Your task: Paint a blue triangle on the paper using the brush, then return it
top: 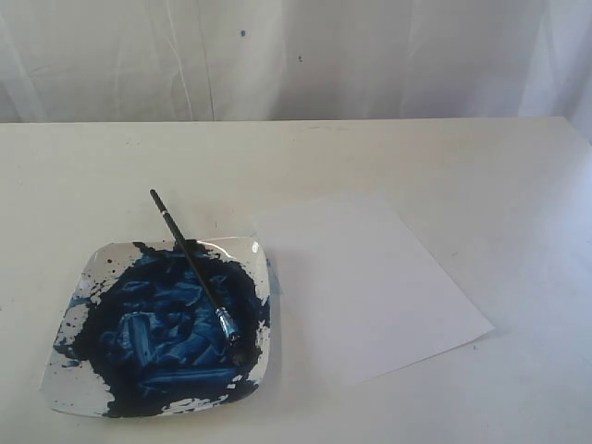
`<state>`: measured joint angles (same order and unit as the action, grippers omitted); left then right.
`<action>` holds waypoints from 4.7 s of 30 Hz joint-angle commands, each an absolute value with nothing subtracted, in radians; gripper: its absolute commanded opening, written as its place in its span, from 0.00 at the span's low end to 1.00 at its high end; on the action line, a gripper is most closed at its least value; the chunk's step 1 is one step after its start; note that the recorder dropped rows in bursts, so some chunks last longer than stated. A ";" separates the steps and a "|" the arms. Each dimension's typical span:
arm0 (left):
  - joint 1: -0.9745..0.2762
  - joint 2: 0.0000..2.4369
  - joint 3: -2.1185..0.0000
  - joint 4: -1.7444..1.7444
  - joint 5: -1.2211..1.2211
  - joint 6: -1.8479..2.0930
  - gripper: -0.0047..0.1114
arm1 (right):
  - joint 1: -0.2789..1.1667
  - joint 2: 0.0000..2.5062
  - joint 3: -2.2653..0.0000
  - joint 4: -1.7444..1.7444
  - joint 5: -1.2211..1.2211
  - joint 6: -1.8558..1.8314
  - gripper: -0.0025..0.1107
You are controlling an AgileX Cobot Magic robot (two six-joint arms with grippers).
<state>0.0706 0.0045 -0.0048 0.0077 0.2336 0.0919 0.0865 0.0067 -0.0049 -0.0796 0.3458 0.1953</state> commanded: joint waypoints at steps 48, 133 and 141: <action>0.068 0.992 -0.654 0.586 -0.330 -1.112 0.04 | 0.079 0.000 0.000 -0.081 0.343 0.196 0.02; 0.060 1.799 -1.052 1.623 -1.221 -2.066 0.04 | 0.079 0.000 0.000 0.106 -0.072 0.304 0.02; -0.171 1.797 -1.061 1.619 -1.221 -2.018 0.04 | 0.089 0.000 -0.012 0.106 0.018 0.425 0.02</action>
<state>-0.1493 1.8006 -1.0504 1.6233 -1.2208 -2.0472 0.0865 0.0067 -0.0011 0.1077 -0.0441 0.4197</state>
